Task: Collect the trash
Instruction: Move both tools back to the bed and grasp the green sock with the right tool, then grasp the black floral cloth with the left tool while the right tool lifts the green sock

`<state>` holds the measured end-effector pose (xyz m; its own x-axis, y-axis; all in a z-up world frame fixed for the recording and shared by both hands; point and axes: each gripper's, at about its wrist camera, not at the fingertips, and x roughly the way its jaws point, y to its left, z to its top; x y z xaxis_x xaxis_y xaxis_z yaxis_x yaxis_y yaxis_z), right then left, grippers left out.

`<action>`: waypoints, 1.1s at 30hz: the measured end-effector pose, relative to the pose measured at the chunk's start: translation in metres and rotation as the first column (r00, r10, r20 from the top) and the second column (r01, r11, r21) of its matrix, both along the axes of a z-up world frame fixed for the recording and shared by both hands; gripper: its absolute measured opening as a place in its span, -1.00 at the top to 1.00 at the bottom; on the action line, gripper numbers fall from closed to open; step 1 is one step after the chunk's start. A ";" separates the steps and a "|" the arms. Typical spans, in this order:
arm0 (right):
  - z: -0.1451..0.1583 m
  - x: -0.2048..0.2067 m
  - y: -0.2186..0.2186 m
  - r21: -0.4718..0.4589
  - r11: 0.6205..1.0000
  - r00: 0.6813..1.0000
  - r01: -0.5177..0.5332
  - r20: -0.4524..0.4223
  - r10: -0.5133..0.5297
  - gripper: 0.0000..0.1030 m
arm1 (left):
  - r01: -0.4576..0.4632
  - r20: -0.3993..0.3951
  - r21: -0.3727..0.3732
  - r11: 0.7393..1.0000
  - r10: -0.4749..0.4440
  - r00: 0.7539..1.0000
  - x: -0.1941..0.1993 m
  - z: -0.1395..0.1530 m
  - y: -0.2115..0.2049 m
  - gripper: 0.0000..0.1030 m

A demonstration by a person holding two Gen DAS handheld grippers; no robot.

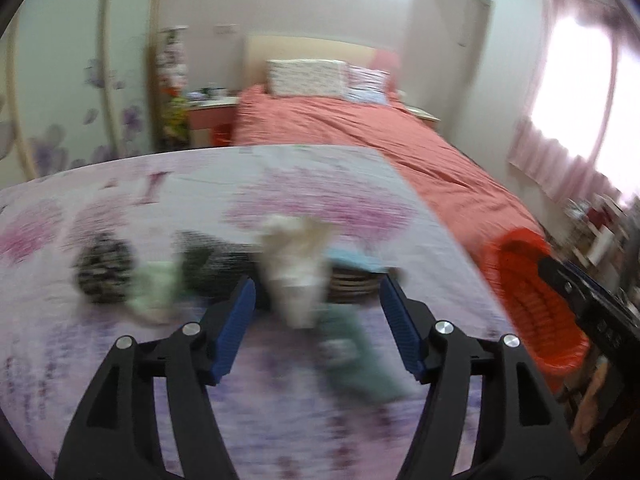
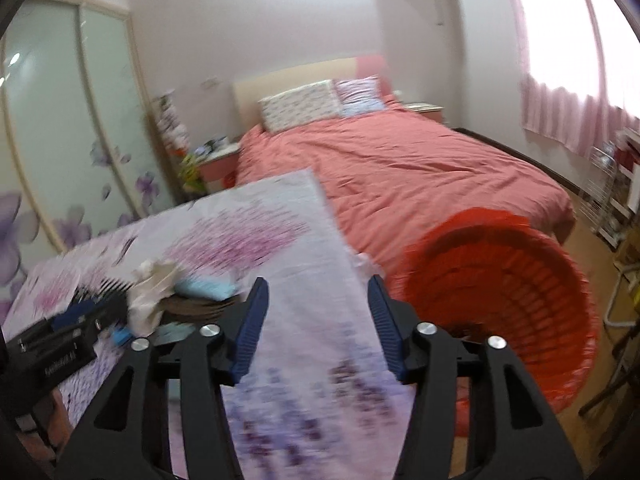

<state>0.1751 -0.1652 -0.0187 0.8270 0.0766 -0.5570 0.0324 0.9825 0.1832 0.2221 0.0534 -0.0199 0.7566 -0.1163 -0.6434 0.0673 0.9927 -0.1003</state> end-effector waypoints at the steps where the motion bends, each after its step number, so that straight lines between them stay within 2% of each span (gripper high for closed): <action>1: -0.002 0.003 0.012 -0.012 1.000 1.000 -0.025 -0.009 0.025 -0.15 | -0.034 -0.003 0.003 0.999 0.034 0.999 -0.001 -0.001 0.016 -0.28; 8: -0.023 0.020 0.074 -0.042 0.985 0.983 -0.167 -0.086 0.163 -0.15 | -0.212 -0.028 0.030 0.977 0.213 0.977 -0.007 -0.014 0.103 -0.33; 13: -0.041 0.030 0.107 -0.048 0.969 0.961 -0.241 -0.150 0.231 -0.15 | -0.286 -0.051 0.032 0.958 0.287 0.957 -0.012 -0.025 0.141 -0.35; 17: -0.053 0.037 0.120 -0.041 0.966 0.950 -0.256 -0.195 0.243 -0.10 | -0.313 -0.070 0.027 0.949 0.314 0.947 -0.015 -0.034 0.158 -0.35; 20: -0.060 0.042 0.125 -0.032 0.966 0.944 -0.256 -0.223 0.242 0.00 | -0.326 -0.082 0.025 0.945 0.326 0.942 -0.013 -0.039 0.167 -0.36; 23: -0.065 0.043 0.125 -0.015 0.966 0.936 -0.258 -0.250 0.246 0.18 | -0.333 -0.094 0.022 0.943 0.334 0.938 -0.008 -0.044 0.173 -0.40; 25: -0.066 0.043 0.123 -0.010 0.969 0.938 -0.246 -0.254 0.236 0.42 | -0.338 -0.100 0.021 0.941 0.338 0.936 -0.005 -0.047 0.176 -0.46; 28: -0.066 0.042 0.120 -0.016 0.971 0.940 -0.239 -0.256 0.227 0.66 | -0.340 -0.109 0.017 0.940 0.340 0.934 0.001 -0.050 0.176 -0.51; 33: -0.062 0.039 0.111 -0.041 0.976 0.949 -0.215 -0.246 0.199 0.80 | -0.340 -0.116 0.009 0.940 0.339 0.934 0.014 -0.050 0.177 -0.60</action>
